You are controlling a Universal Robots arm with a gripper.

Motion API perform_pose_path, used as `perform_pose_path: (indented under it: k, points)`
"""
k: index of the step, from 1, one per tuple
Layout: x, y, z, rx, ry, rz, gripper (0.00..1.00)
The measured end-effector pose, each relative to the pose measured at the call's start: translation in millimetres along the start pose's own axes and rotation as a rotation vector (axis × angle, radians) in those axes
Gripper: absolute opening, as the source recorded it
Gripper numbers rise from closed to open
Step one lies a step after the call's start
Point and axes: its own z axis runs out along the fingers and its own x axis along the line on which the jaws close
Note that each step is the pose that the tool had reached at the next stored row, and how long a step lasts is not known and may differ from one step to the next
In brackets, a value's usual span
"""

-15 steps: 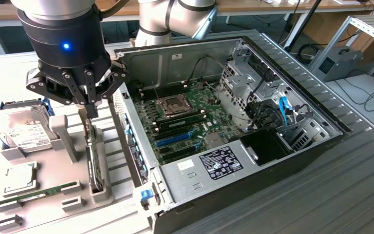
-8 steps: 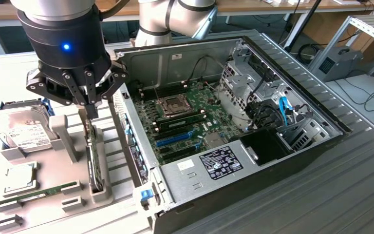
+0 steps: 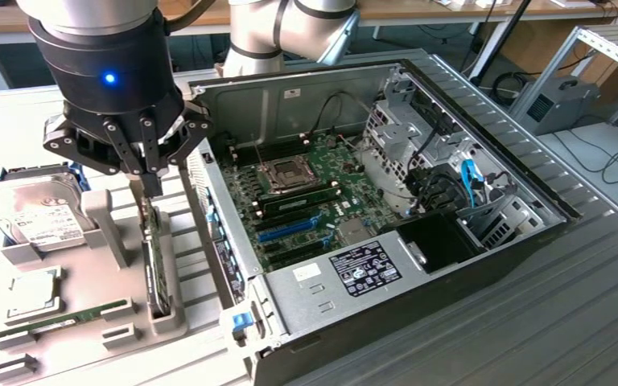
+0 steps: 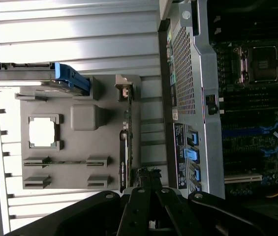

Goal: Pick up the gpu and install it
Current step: 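Reach for the gpu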

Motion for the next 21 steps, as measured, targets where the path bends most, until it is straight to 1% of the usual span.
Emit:
perform_pose_path:
  k: [3,14,21]
  points:
    - [-0.2,-2.4,0.1,0.0000,0.0000,0.000,0.11]
    - [-0.4,-4.8,0.1,0.0000,0.0000,0.000,0.11]
    - [-0.8,-10.2,0.0,0.0000,0.0000,0.000,0.11]
